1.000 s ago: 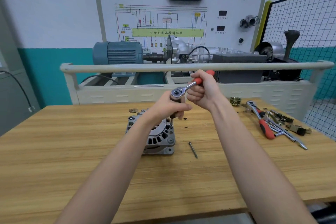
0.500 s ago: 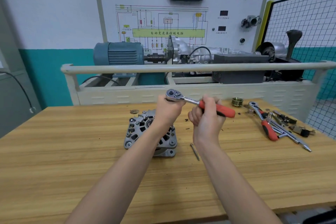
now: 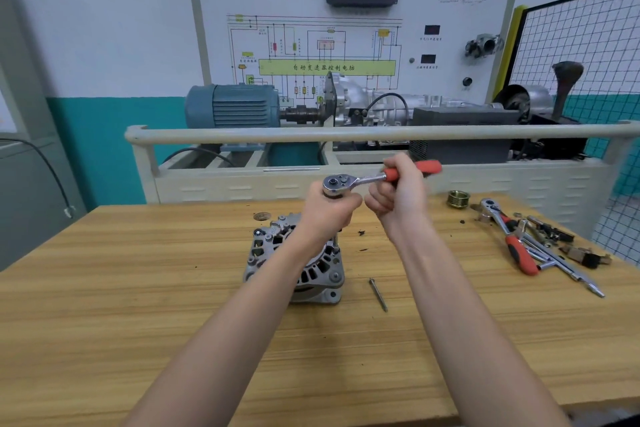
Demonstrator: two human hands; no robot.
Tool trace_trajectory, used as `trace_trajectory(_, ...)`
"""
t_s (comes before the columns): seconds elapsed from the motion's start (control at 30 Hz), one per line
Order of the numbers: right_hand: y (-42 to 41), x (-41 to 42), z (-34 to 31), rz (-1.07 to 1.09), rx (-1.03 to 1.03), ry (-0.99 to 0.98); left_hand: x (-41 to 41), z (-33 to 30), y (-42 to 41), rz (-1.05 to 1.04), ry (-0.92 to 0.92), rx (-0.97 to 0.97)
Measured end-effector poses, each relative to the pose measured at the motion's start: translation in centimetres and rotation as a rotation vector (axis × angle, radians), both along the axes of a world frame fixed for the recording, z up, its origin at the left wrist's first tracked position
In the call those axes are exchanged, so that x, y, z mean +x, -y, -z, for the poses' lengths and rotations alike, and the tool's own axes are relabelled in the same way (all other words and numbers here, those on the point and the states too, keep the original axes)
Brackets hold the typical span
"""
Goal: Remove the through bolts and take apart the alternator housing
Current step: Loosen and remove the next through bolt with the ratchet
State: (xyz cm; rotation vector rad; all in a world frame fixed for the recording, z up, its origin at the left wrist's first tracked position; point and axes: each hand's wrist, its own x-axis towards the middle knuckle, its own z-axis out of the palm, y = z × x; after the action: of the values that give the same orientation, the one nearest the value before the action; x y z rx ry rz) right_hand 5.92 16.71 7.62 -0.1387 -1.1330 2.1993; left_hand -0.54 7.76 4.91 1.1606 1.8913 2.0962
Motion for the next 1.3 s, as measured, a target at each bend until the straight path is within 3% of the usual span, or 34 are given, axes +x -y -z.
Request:
trace_trajectory(0.13,3.6,1.9,2.9,0.277,-0.053,-0.190,0.6,0.4,-1.2,-0.263,0.064,0.106)
trace_trajectory(0.27,4.0,2.1,3.3,0.270,-0.093,-0.222,0.9,0.5,-0.6,-0.212,0.022,0.026)
trace_trajectory(0.37,1.4,1.4,1.8,0.110,-0.055,-0.123,0.4,-0.5,1.3,0.027,-0.110,-0.157)
trace_trajectory(0.47,-1.3,0.3,-0.6,-0.200,0.093,0.047,-0.1,-1.6,2.6,0.234,-0.177,-0.289)
trace_trajectory(0.57,-2.4,-0.6,-1.7,-0.343,0.163,0.101,0.3,-1.8,1.7,0.224,-0.111,-0.255)
trace_trajectory(0.77,0.0,0.8,0.8,-0.011,-0.039,-0.059,0.1,-0.3,0.2,0.078,0.005,-0.065)
trace_trajectory(0.9,3.8,2.1,3.4,0.258,-0.090,-0.216,0.7,0.0,-0.9,-0.213,0.032,0.051)
trace_trajectory(1.0,4.4,2.2,3.8,0.312,-0.096,-0.256,0.9,0.2,-1.0,-0.225,0.008,0.038)
trace_trajectory(1.1,2.2,1.6,2.5,0.217,-0.080,-0.169,0.7,0.0,0.4,-0.093,-0.089,-0.089)
trace_trajectory(1.2,-0.7,0.7,0.2,-0.042,0.024,0.008,0.4,-1.1,2.0,0.090,-0.214,-0.265)
trace_trajectory(1.3,-2.0,-0.5,-1.5,-0.266,0.144,0.121,0.1,-2.0,2.4,0.224,-0.182,-0.309)
